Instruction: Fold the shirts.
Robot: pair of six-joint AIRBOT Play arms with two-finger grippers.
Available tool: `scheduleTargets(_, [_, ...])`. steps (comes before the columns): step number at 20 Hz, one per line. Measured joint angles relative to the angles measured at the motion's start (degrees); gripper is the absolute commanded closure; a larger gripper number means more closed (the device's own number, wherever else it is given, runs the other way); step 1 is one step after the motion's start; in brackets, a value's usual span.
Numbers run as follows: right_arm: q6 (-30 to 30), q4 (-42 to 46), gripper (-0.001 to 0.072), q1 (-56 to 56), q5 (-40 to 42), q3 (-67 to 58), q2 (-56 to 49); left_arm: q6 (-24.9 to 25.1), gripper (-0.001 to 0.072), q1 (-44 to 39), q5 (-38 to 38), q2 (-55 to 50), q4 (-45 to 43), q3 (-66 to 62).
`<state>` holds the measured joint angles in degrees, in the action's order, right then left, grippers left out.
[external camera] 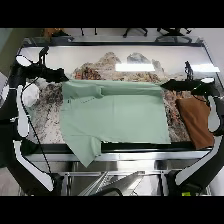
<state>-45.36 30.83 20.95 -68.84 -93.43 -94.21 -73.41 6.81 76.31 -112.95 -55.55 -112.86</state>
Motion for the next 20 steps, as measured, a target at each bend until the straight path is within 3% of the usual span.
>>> scheduleTargets(8, [0.02,2.38,0.0693,-0.15,-2.05,3.67,-0.98,-0.76,0.0689,-0.55,-2.29,-0.26,-1.73,9.86])
scheduleTargets(9, [0.02,2.43,0.0637,-0.26,-2.14,3.8,-1.16,-0.76,0.0687,-0.57,-3.19,-0.28,-1.75,10.86])
scheduleTargets(10, [0.02,2.49,0.045,-0.33,-2.23,3.87,-1.25,-0.76,0.0685,-0.57,-3.78,-0.28,-1.81,11.56])
scheduleTargets(11, [0.07,2.6,0.0404,-0.35,-2.29,3.89,-1.22,-0.72,0.0432,-0.57,-4.24,-0.28,-1.95,12.02])
scheduleTargets(12, [0.04,2.62,0.0405,-0.33,-2.64,3.91,-1.03,-0.7,0.0124,-0.55,-4.26,-0.28,-1.97,12.07])
scheduleTargets(17, [-4.94,7.82,0.0419,2.67,-6.36,4.28,4.44,-4.31,0.0113,1.4,3.96,-0.07,-4.44,8.04])
scheduleTargets(20, [-8.2,12.61,0.0419,6.32,-9.2,8.72,10.51,-7.32,0.0112,3.23,10.71,3.67,-7.04,12.22])
